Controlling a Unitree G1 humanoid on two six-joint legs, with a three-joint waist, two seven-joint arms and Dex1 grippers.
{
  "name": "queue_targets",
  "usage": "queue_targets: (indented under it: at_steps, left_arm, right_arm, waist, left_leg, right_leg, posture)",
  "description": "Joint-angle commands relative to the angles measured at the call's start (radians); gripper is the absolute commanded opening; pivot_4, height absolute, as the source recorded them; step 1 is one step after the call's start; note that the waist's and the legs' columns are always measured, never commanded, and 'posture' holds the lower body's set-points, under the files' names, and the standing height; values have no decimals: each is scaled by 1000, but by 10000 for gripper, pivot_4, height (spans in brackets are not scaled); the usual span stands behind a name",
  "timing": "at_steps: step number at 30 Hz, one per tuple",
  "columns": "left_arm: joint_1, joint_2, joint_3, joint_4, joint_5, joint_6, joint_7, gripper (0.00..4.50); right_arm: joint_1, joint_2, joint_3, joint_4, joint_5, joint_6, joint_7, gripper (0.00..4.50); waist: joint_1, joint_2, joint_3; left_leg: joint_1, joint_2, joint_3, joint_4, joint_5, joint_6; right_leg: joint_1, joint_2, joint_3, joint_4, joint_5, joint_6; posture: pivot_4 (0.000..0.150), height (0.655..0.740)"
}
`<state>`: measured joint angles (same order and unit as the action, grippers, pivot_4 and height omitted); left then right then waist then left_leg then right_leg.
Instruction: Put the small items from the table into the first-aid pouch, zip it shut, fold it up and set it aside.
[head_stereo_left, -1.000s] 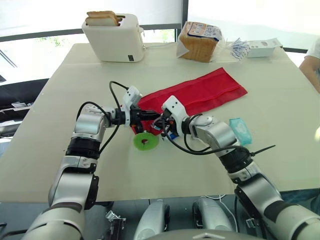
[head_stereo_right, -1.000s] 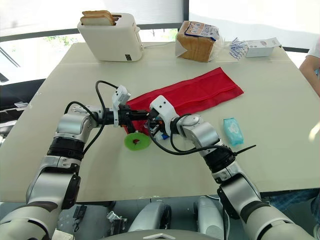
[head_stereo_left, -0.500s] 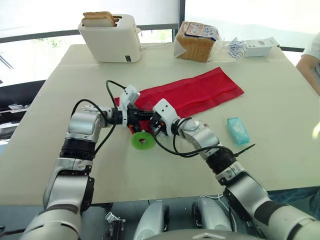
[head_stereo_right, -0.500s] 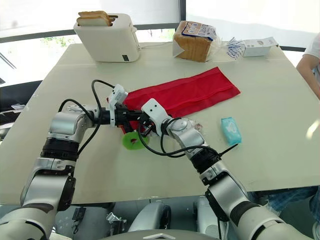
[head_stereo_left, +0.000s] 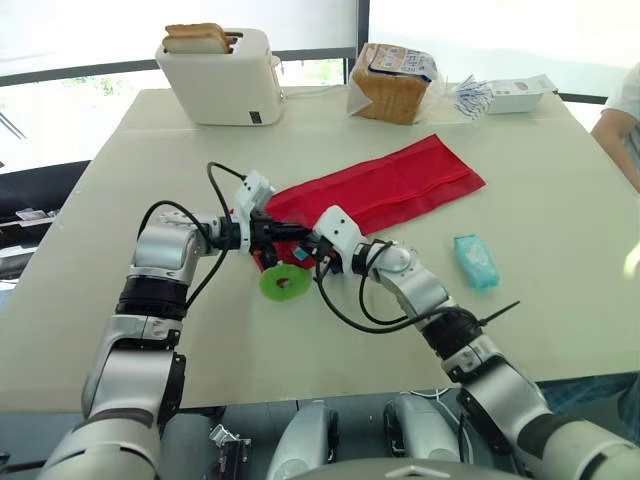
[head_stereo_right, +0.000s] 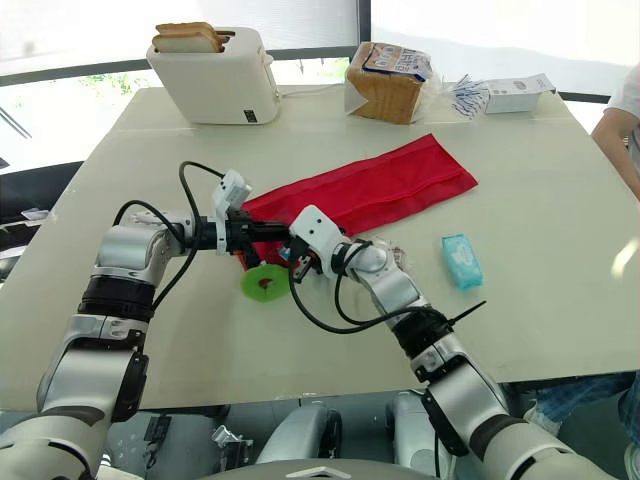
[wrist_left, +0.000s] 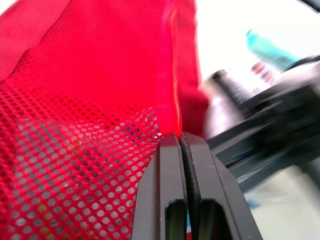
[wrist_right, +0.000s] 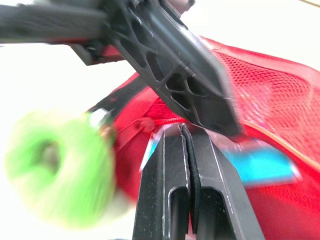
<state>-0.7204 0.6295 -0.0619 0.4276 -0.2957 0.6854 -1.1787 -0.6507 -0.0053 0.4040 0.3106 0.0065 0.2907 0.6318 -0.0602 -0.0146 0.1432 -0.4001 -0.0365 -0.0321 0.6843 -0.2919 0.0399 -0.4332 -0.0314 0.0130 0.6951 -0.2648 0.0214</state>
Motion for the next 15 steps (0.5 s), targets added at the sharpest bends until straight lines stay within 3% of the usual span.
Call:
queue_targets:
  at_steps: [1,6,15]
  left_arm:
    - [-16,9,2,-1,1,-22,-10,0]
    - [-31,8,3,7,-15,-5,-24,0]
    - [-31,14,2,-15,-28,30,-38,0]
  right_arm:
    - [-1,-33,33,-90,-52,47,0,472]
    - [-34,-42,75,-21,-121,55,-14,472]
    - [-142,53,77,198,-163,-57,-62,472]
  waist:
    - [0,0,0]
    - [1,0,0]
    - [-5,0,0]
  left_leg:
    - [0,0,0,0,0,0]
    - [0,0,0,0,0,0]
    - [0,0,0,0,0,0]
  right_leg:
    - [0,0,0,0,0,0]
    - [0,0,0,0,0,0]
    - [0,0,0,0,0,0]
  posture:
    - [1500,7400]
    - [1500,7400]
    - [1500,7400]
